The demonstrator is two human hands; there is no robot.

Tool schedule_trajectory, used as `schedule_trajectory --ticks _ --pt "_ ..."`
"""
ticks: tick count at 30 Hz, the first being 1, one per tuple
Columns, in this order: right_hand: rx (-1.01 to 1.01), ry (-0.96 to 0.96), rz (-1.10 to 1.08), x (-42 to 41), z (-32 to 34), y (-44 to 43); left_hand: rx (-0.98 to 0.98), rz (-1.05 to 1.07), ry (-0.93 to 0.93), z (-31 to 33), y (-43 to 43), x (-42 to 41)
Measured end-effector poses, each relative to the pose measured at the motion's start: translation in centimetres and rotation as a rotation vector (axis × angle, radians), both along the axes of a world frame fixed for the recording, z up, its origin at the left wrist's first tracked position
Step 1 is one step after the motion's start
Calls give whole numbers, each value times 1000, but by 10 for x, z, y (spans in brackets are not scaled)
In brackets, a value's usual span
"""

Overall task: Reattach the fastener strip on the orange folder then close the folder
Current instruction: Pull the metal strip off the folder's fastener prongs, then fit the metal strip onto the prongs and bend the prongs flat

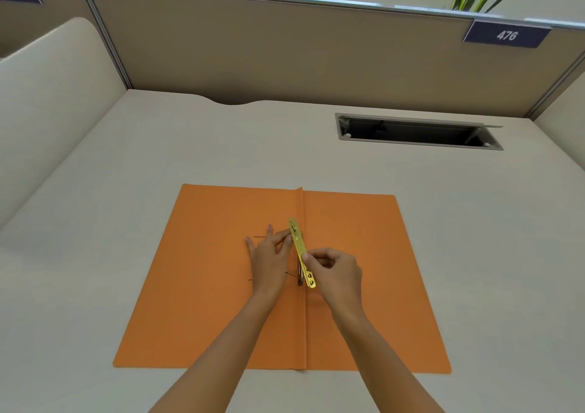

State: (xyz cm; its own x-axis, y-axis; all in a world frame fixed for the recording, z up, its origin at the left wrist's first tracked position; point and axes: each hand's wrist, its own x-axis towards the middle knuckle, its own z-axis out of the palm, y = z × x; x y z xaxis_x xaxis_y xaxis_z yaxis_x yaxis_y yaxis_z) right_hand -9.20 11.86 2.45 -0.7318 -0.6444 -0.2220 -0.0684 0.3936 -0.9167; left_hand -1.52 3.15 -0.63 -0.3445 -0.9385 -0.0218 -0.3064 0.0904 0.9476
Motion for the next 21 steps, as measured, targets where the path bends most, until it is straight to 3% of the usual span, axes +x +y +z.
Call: schedule_trajectory --ticks 9,15,21 --pt "78 -39 -62 -1 -3 2 -185 -15 -125 -2 19 43" --pt "68 -98 -68 0 -3 3 -79 -98 -5 2 34 59" --pt "1 -355 -20 -5 1 9 50 -73 116 9 40 50"
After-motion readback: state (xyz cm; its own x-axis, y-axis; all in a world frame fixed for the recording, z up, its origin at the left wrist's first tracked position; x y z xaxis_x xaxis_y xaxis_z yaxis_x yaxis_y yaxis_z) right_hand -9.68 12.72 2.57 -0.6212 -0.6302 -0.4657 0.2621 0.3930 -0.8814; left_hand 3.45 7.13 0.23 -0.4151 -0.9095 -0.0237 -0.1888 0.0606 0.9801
